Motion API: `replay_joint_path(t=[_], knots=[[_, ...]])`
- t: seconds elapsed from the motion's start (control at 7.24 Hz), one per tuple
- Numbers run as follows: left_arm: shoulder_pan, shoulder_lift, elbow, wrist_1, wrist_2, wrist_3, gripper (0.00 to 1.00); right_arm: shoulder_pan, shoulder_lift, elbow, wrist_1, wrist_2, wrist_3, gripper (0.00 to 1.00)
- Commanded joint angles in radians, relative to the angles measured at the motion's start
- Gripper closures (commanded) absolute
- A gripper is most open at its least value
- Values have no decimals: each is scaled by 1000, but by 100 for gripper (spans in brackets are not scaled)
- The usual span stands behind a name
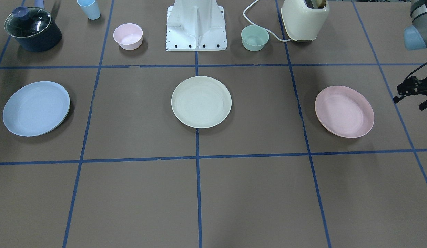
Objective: Stack three plates with pink and blue
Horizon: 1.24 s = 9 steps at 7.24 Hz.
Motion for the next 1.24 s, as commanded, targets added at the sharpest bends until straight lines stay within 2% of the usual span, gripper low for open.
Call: replay_joint_path(t=[0.0, 0.41, 0.55, 0.69, 0.83, 0.97, 1.11], knots=[[68, -35, 77, -41, -29, -56, 0, -13, 3, -30, 49, 1, 2, 0], [119, -68, 147, -52, -42, -60, 0, -34, 3, -53, 47, 33, 6, 0], [157, -87, 170, -54, -43, -66, 3, -36, 3, -55, 47, 46, 4, 0], [162, -88, 175, -54, -43, -66, 15, -37, 3, -55, 47, 46, 4, 0], [164, -90, 183, -54, -43, -71, 38, -37, 3, -56, 47, 47, 4, 0], [164, -90, 183, -54, -44, -90, 90, -40, 3, -58, 47, 52, 4, 0], [164, -93, 190, -51, -43, -110, 100, -40, 3, -59, 47, 52, 4, 0]])
